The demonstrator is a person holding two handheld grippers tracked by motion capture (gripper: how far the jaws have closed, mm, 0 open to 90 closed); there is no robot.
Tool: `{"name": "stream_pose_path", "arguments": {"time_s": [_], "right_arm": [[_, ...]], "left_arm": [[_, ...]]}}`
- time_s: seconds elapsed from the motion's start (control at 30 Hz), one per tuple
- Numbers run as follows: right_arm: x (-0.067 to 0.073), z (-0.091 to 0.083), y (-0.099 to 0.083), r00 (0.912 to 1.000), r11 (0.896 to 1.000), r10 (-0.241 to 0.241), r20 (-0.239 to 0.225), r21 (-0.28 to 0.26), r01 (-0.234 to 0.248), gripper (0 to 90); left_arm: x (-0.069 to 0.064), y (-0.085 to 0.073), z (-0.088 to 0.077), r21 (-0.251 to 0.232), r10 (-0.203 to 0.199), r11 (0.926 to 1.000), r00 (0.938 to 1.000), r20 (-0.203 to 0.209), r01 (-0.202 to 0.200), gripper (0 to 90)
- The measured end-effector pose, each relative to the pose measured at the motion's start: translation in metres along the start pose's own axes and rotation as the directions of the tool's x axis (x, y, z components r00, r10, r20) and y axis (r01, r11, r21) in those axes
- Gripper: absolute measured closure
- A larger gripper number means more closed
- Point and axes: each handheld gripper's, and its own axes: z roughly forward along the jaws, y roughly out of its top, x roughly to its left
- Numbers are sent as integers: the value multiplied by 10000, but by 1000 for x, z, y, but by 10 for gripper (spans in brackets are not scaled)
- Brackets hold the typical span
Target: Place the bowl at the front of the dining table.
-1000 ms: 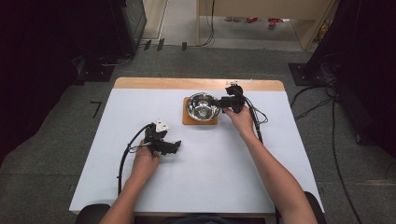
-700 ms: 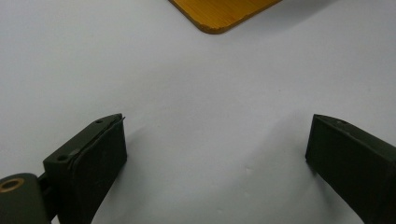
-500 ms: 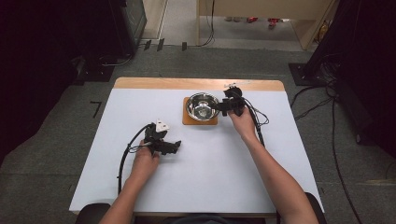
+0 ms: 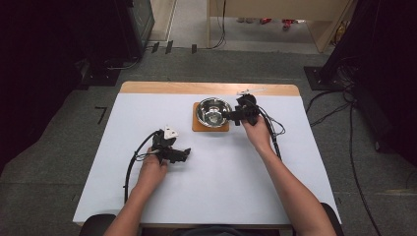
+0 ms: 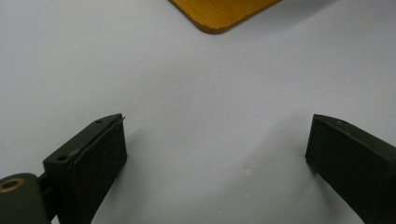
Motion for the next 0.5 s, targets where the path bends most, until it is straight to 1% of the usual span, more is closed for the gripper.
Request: {"name": "stream_pose_path", "arguments": {"time_s": [0.07,0.13,0.27,0.33,0.4,0.5], "right_arm": [[2,-2,-1,10000,10000,-52,20,32,52,258],[3,-4,-3,10000,9999,-83,-14,-92,82,258],[4,-10,-5,9999,9998,67,-85,-189,-68,260],[4,-13,-7,9997,9995,106,-221,-297,-113,260],[5,-15,-8,9996,9996,46,-283,-284,-54,260],[7,-18,-8,9998,9996,-99,-176,-269,94,260]], "left_arm": [[0,0,0,-7,-6,10000,10000,1,6,50],[0,0,0,-10,-7,10000,10000,0,7,50],[0,0,0,-11,-7,10000,10000,-7,7,50],[0,0,0,-18,-6,10000,10000,-12,6,50],[0,0,0,-19,-7,10000,10000,-12,7,50],[0,0,0,-20,-11,10000,10000,-5,11,50]]}}
